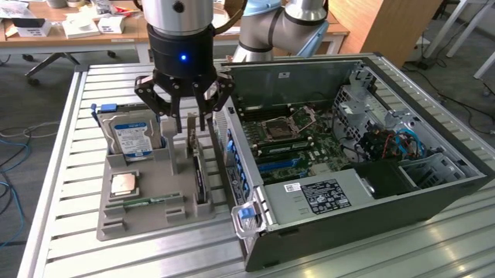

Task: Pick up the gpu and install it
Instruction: 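Pick up the gpu and move the gpu toward the slot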

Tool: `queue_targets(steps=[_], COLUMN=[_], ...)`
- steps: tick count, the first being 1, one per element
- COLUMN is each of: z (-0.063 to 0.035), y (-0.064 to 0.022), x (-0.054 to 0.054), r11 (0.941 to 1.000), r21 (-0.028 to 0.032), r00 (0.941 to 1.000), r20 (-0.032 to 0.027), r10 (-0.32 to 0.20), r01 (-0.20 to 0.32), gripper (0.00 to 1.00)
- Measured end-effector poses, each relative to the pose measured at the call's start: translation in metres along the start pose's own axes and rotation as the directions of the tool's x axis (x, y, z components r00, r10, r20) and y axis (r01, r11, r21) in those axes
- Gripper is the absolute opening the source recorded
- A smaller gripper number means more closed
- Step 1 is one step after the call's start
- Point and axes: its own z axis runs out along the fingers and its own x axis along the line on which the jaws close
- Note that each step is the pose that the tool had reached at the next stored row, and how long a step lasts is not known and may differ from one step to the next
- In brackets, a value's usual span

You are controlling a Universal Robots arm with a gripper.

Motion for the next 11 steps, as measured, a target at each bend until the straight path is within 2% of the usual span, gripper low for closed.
queue_targets(steps=[11], z=[0.02], y=[-0.0009], x=[0.0], r11=[1.0], r21=[-0.0001], r00=[1.0], r20=[0.0001], r10=[0.0], r01=[0.0], gripper=[0.43])
